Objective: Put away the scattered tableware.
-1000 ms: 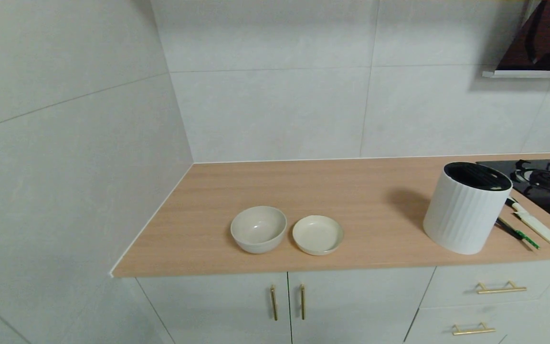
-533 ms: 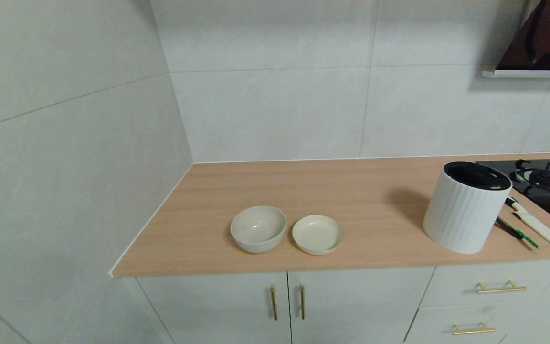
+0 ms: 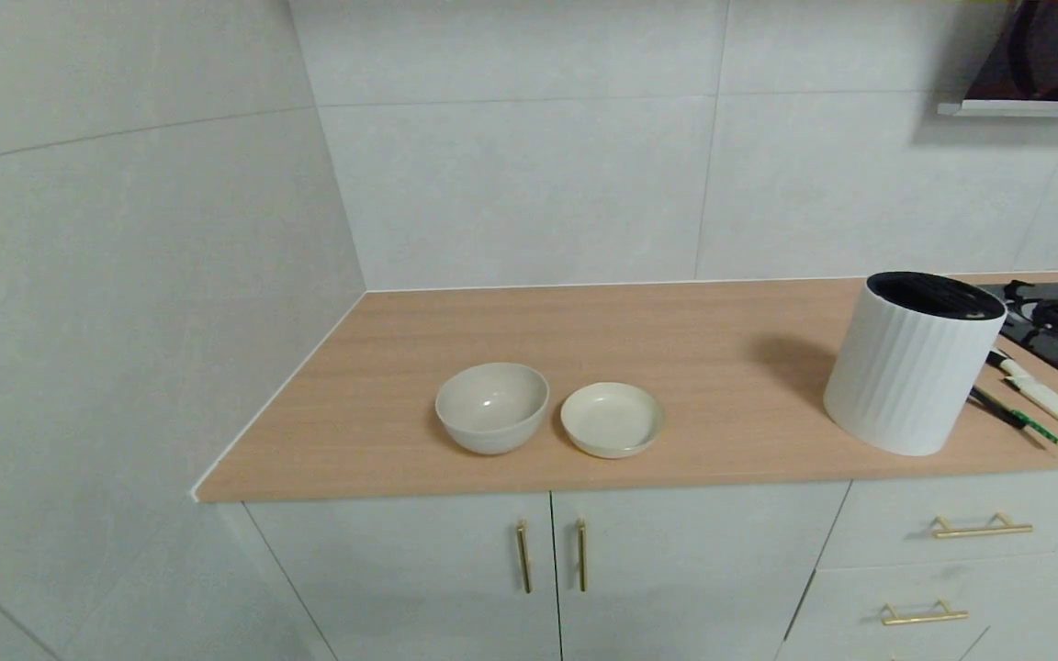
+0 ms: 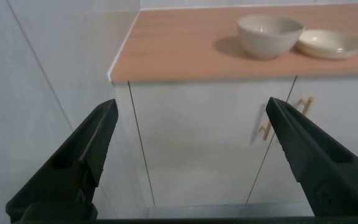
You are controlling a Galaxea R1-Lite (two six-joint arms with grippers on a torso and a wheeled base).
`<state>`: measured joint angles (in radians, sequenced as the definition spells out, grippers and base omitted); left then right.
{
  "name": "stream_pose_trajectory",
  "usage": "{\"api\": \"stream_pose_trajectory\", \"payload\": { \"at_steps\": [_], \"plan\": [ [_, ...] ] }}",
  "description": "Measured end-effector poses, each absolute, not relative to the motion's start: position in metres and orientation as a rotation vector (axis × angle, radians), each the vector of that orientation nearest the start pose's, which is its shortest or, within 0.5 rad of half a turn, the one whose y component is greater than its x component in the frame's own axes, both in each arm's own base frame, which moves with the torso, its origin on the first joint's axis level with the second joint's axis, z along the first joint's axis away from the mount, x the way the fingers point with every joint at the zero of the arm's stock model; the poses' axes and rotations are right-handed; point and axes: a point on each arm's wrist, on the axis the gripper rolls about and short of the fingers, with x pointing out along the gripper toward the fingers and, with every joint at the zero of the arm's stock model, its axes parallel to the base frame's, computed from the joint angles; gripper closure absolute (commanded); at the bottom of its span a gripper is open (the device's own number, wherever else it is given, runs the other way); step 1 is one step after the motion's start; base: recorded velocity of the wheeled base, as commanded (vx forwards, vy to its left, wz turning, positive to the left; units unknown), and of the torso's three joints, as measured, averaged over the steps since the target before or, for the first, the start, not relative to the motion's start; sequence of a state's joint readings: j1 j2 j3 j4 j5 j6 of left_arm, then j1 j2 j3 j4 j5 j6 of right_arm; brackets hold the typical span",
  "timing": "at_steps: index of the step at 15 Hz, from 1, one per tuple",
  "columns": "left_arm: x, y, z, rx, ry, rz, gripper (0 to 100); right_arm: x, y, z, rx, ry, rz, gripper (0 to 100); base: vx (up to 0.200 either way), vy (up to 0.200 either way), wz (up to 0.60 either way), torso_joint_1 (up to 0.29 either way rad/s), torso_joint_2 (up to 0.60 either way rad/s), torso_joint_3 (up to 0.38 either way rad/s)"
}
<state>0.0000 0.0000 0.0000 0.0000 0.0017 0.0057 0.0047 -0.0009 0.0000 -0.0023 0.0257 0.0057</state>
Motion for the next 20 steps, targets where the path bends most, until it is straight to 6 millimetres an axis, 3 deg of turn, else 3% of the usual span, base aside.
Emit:
{"api": "stream_pose_trajectory", "payload": {
  "at_steps": [20],
  "plan": [
    [-0.0228, 0.0000, 0.0754, 0.006, 0.001, 0.002, 0, -0.0229, 0.0005, 0.0757, 0.006, -0.003, 0.030, 0, 0.000, 0.000, 0.00, -0.207, 0.50, 0.289]
  ]
}}
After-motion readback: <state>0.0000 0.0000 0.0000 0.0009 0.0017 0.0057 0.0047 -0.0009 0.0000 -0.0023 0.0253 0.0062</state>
